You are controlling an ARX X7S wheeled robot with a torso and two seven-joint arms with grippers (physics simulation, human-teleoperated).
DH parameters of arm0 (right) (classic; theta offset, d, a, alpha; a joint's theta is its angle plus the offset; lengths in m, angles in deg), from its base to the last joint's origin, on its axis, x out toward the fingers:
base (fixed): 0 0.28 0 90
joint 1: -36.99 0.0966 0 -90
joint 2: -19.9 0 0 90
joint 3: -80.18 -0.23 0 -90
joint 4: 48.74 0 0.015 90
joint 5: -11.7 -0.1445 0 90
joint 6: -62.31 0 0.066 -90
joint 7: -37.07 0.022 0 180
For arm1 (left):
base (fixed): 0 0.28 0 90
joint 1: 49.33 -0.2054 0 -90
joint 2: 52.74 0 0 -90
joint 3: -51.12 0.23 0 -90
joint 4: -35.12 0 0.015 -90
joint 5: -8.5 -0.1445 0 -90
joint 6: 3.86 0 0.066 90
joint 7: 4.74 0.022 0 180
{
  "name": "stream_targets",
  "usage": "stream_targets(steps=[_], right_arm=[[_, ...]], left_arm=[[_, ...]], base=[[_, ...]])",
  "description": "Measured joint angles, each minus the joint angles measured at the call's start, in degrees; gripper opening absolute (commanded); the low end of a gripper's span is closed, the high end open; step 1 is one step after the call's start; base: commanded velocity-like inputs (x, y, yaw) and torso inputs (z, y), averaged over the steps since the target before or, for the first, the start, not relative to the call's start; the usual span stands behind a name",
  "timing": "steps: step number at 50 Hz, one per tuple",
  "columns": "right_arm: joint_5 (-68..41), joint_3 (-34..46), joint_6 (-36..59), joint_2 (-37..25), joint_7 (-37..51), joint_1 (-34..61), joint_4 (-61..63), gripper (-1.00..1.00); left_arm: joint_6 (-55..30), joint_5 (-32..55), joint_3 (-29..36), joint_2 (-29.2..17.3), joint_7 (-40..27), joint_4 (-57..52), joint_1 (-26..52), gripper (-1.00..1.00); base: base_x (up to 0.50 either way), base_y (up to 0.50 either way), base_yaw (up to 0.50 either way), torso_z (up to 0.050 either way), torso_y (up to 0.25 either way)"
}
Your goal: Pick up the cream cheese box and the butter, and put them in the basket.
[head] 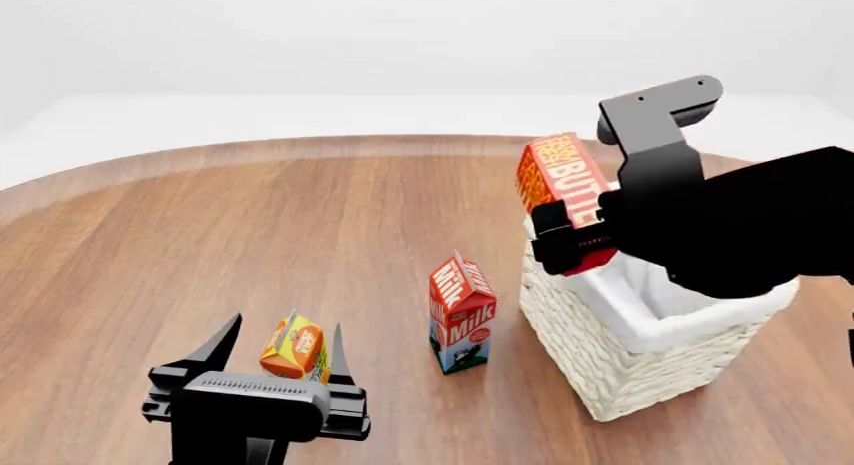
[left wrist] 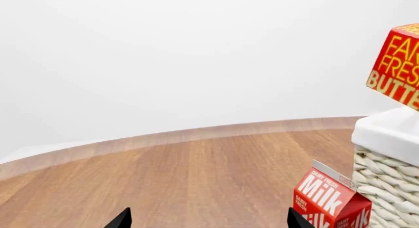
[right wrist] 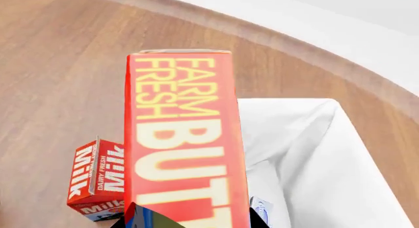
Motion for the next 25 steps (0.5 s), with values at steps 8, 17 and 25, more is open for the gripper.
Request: stream_targets(steps=[8, 17, 25], right_arm=[[3.4, 0.9, -0.7, -0.2, -2.6, 1.7, -4.5, -1.0], [6.9, 2.0, -1.7, -0.6, -5.3, 2.8, -8.8, -1.0], [9.3, 2.9, -2.5, -1.4, -7.3, 3.2, -11.4, -1.0]], left_arm=[[-0.1, 0.0, 0.1, 0.0, -0.1, 0.0, 0.1, 1.0], [-0.2, 0.2, 0.2, -0.1, -0.2, -0.1, 0.2, 1.0], [-0.2, 0.3, 0.2, -0.2, -0.3, -0.1, 0.2, 1.0]], base=[[0.0, 0.0, 0.0, 0.0, 0.001], [0.0, 0.0, 0.0, 0.001, 0.001], [0.0, 0.0, 0.0, 0.0, 0.001]])
